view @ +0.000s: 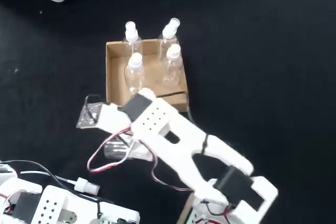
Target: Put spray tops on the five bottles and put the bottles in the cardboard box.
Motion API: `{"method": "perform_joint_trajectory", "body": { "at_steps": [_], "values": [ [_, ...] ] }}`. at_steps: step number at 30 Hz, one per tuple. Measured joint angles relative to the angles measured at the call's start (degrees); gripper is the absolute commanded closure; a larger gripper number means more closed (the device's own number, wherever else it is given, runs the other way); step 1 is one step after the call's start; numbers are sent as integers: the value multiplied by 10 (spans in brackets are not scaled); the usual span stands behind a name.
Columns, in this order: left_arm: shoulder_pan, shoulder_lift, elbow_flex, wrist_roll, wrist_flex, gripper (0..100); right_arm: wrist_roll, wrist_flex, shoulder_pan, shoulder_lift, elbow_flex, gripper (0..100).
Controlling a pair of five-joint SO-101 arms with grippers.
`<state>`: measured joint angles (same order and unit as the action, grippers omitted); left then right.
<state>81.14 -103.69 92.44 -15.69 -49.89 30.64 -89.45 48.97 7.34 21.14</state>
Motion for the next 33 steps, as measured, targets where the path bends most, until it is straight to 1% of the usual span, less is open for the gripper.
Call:
{"method": "perform_joint_trajectory", "body": {
  "at_steps": [6, 10, 13, 20, 27, 33],
  "values": [
    [0, 0, 0, 0, 0, 734, 0, 1, -40, 57, 53, 892],
    [0, 0, 0, 0, 0, 734, 0, 1, -49, 80, 91, 890],
    [0, 0, 0, 0, 0, 734, -1, 2, -69, 91, 120, 890],
    [0, 0, 0, 0, 0, 734, -3, 4, -143, 98, 155, 889],
    [0, 0, 0, 0, 0, 734, -2, 4, -214, 156, 200, 889],
    [0, 0, 0, 0, 0, 734, -3, 4, -289, 182, 226, 889]
  ]
}}
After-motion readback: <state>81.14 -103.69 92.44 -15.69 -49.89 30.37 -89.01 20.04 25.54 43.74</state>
